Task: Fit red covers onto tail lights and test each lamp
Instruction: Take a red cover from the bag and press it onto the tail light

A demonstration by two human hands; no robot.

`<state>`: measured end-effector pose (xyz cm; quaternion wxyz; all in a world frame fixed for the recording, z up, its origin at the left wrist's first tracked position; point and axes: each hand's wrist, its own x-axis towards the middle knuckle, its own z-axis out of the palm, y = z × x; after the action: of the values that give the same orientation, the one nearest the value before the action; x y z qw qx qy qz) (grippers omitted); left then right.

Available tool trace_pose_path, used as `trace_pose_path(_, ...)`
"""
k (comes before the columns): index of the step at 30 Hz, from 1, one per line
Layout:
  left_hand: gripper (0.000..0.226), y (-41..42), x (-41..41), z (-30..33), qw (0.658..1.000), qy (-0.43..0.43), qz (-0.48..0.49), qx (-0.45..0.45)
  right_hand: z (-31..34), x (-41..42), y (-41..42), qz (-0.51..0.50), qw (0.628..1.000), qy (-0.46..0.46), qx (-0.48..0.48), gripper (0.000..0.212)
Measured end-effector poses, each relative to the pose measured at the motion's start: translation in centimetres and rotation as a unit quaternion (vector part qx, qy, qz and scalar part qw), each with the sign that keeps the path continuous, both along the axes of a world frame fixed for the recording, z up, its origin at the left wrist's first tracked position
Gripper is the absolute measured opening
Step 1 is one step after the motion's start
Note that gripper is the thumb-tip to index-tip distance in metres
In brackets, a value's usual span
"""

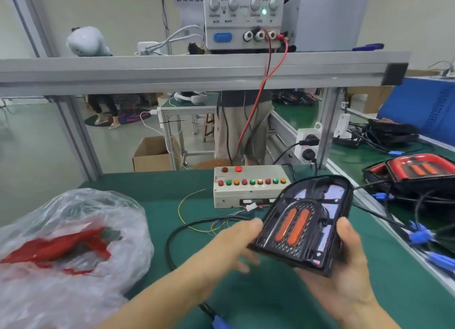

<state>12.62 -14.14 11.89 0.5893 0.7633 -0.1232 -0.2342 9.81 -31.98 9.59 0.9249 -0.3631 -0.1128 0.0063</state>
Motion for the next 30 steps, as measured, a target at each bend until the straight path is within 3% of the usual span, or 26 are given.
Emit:
trace_pose_path(2,0.053,1.3,0.2,-1.2,0.981,-0.122,-0.02,0.15,0.3,0.3,-0.9,-0.043,0.997,0.019,0.059,0.078)
trace_pose_path(3,0.059,2.3,0.3,-1.9,0.944,-0.189,-0.045,0.266,0.6,0.6,-1.4,-0.05,0.995,0.02,0.088,0.078)
trace_pose_path(5,0.054,4.4,0.6,-3.0,0.833,-0.28,-0.087,0.468,1.2,0.9,-2.7,-0.051,0.991,0.01,0.12,0.077)
trace_pose_path(6,0.049,5.5,1.0,-3.5,0.796,-0.287,-0.078,0.527,1.3,1.0,-3.3,-0.049,0.991,0.004,0.12,0.072)
trace_pose_path(8,0.047,7.3,2.0,-4.3,0.774,-0.259,-0.014,0.578,1.3,1.0,-4.3,-0.046,0.993,-0.002,0.104,0.06)
trace_pose_path(10,0.049,8.7,3.3,-4.7,0.79,-0.212,0.046,0.573,0.9,1.0,-5.3,-0.046,0.995,-0.002,0.091,0.057)
trace_pose_path(13,0.047,9.5,5.2,-4.6,0.839,-0.149,0.093,0.514,0.1,1.1,-6.0,-0.037,0.995,0.015,0.097,0.07)
trace_pose_path(15,0.048,9.3,6.7,-4.0,0.836,-0.165,0.121,0.51,-0.4,0.9,-6.1,-0.029,0.994,0.033,0.097,0.075)
trace_pose_path(20,0.05,7.8,9.3,-1.3,0.783,-0.332,0.231,0.472,-1.6,-0.6,-7.2,-0.064,0.995,0.045,0.064,0.071)
trace_pose_path(22,0.043,6.6,9.3,-0.4,0.766,-0.409,0.274,0.414,-1.8,-0.9,-7.6,-0.023,0.997,0.018,0.066,0.06)
trace_pose_path(25,0.027,5.1,9.0,0.1,0.722,-0.504,0.305,0.363,-0.7,-2.1,-8.1,-0.075,0.993,0.025,0.083,0.051)
trace_pose_path(28,0.02,5.2,8.6,-0.4,0.69,-0.564,0.226,0.395,-1.6,-2.1,-8.4,-0.019,0.995,0.018,0.097,0.054)
trace_pose_path(30,0.02,6.0,8.5,-1.4,0.657,-0.575,0.128,0.471,-2.5,-1.4,-8.0,0.005,0.995,0.039,0.088,0.054)
